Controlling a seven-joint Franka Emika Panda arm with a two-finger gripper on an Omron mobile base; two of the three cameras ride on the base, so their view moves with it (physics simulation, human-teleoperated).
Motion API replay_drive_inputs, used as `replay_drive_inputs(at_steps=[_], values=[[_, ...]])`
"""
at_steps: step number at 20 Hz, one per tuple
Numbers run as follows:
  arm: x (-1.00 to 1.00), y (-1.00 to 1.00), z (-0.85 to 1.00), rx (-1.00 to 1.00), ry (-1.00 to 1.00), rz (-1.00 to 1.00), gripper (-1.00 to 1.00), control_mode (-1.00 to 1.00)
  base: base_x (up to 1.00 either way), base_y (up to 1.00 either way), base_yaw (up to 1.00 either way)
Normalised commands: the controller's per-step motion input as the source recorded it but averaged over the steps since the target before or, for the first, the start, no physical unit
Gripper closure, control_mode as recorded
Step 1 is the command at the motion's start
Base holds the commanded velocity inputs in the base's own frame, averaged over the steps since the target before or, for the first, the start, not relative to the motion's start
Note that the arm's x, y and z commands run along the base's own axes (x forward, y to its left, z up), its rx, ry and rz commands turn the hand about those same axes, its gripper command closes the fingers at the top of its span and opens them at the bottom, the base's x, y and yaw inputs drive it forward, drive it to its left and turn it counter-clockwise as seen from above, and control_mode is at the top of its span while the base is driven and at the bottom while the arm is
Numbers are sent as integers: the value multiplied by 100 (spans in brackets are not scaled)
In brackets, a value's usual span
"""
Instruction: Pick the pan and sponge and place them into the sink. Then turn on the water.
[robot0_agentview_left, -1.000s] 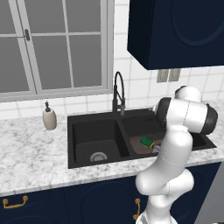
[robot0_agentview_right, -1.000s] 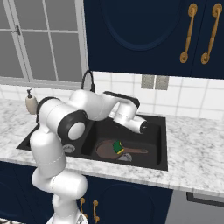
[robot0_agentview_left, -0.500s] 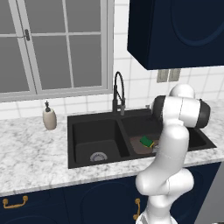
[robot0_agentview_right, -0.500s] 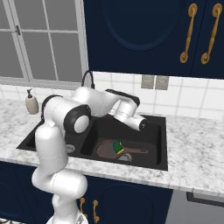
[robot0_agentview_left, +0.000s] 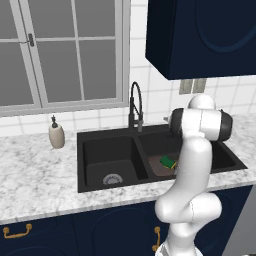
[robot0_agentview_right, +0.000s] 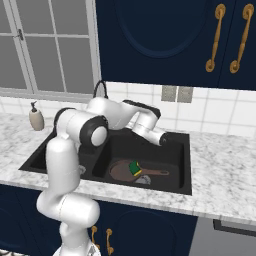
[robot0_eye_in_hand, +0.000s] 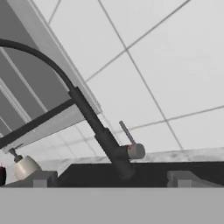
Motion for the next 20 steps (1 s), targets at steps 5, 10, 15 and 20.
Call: replay_drive_inputs(at_steps=[5,10,15,20], values=[[4,21,-2,-4,-18,0,-100,-100,0,0,0],[1,27,-5,-6,-19,0,-100,-100,0,0,0],[4,40,0,-9,-7,0,-100,-100,0,0,0],[12,40,0,-5,0,0,-100,-100,0,0,0]])
